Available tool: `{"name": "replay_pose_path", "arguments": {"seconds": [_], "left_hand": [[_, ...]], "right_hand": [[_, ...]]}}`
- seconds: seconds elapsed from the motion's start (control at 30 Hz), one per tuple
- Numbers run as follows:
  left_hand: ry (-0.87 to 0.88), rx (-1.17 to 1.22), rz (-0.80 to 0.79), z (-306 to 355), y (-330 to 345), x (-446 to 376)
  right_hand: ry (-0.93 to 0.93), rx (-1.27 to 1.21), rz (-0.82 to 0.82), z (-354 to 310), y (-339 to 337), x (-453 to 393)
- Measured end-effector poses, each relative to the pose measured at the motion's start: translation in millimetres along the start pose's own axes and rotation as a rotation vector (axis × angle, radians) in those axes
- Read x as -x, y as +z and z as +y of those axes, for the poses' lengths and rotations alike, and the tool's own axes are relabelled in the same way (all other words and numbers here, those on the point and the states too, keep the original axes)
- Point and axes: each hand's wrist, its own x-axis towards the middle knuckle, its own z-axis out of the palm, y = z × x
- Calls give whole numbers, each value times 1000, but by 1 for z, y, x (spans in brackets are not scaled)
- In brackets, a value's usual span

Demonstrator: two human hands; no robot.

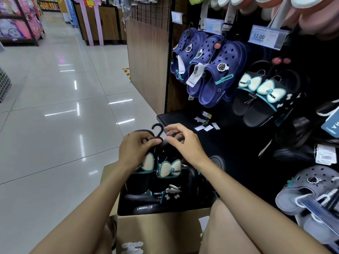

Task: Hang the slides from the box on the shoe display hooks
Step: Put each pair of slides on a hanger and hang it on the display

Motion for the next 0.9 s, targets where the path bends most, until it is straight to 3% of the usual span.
{"name": "replay_pose_path", "arguments": {"seconds": [0.17, 0.53, 0.77, 0.9], "left_hand": [[47, -80, -82, 6, 7, 1], [128, -286, -80, 14, 20, 1], [298, -406, -269, 14, 37, 6], [365, -457, -231, 20, 41, 7]], "right_hand": [[57, -24, -2, -1, 6, -2], [111, -75, 260, 6, -5, -7], [158, -34, 347, 11, -13, -4], [158, -30, 412, 10, -22, -2]]}}
